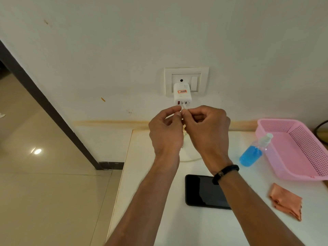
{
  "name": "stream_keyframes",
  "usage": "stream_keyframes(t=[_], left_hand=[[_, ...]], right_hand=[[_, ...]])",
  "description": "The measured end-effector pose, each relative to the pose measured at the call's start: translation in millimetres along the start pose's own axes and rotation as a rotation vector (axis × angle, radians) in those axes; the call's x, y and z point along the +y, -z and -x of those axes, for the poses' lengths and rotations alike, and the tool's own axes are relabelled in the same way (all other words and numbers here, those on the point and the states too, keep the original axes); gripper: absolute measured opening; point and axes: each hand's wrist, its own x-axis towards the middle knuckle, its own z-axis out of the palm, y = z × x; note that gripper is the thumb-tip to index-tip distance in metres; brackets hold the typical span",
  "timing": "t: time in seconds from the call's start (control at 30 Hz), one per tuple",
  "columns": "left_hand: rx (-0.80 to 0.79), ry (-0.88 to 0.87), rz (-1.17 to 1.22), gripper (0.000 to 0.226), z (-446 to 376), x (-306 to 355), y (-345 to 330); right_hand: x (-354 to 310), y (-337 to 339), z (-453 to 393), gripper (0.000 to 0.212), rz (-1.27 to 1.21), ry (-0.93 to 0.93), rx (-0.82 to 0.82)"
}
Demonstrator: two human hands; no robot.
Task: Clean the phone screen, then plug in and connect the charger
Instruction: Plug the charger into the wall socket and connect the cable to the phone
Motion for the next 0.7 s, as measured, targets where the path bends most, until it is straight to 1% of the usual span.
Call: stream_keyframes(t=[0.2, 0.43, 0.57, 0.7], left_hand=[[-0.012, -0.02, 0.001, 0.028, 1, 0, 0], [-0.025, -0.029, -0.018, 0.033, 3, 3, 1], [-0.024, -0.055, -0.049, 0.036, 3, 2, 1], [-0.034, -0.051, -0.041, 0.036, 2, 2, 0]], right_hand=[[-5, -2, 0, 0.017, 0.056, 0.001, -0.01], [-11, -2, -7, 0.014, 0.043, -0.014, -0.003], [-14, -3, -8, 0.017, 0.08, 0.02, 0.009], [-14, -6, -9, 0.024, 0.169, 0.079, 0.005]])
